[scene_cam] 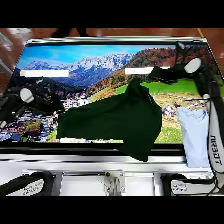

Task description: Fold the shirts.

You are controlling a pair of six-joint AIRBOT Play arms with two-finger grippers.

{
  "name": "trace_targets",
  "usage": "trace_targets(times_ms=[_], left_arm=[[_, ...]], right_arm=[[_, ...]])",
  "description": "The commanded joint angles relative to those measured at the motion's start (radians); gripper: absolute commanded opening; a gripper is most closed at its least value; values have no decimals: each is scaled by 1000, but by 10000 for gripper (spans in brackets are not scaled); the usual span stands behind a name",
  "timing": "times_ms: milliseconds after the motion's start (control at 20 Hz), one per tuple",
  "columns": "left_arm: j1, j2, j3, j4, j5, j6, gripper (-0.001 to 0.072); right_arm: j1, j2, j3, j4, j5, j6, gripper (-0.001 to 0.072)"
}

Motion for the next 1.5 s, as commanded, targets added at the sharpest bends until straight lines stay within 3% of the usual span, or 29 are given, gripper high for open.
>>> trace_targets(times_ms=[0, 100, 200, 300, 450, 750, 1050, 1100, 1150, 1200, 1250, 1450], left_arm=[[95, 3, 55, 17, -278, 223, 704], [135, 17, -12, 2, -297, 225, 705], [173, 19, -111, -130, -241, 251, 705], [200, 19, -219, -253, -160, 290, 707], [224, 19, -321, -264, -92, 291, 708], [267, 7, -347, -285, -17, 322, 707], [212, -131, -346, -401, 71, 318, 703], [204, -156, -346, -405, 71, 296, 665], [201, -174, -345, -405, 69, 277, 460], [201, -180, -345, -411, 66, 279, 186], [201, -175, -344, -411, 63, 296, 41], [201, -104, -322, -411, 53, 331, 42]], right_arm=[[-97, 81, 16, -224, 344, -16, 674], [-187, 99, -31, -235, 513, -58, 674], [-278, 122, -152, -132, 567, -77, 674], [-349, 146, -304, 70, 538, -97, 674], [-362, 183, -513, 291, 418, -174, 674], [-349, 184, -659, 296, 270, -192, 674], [-349, 184, -665, 293, 259, -188, 674], [-349, 184, -665, 285, 259, -188, 674], [-349, 184, -665, 278, 259, -188, 675], [-349, 184, -665, 262, 256, -187, 675], [-349, 184, -669, 250, 252, -188, 677], [-349, 152, -708, 241, 229, -188, 678]])
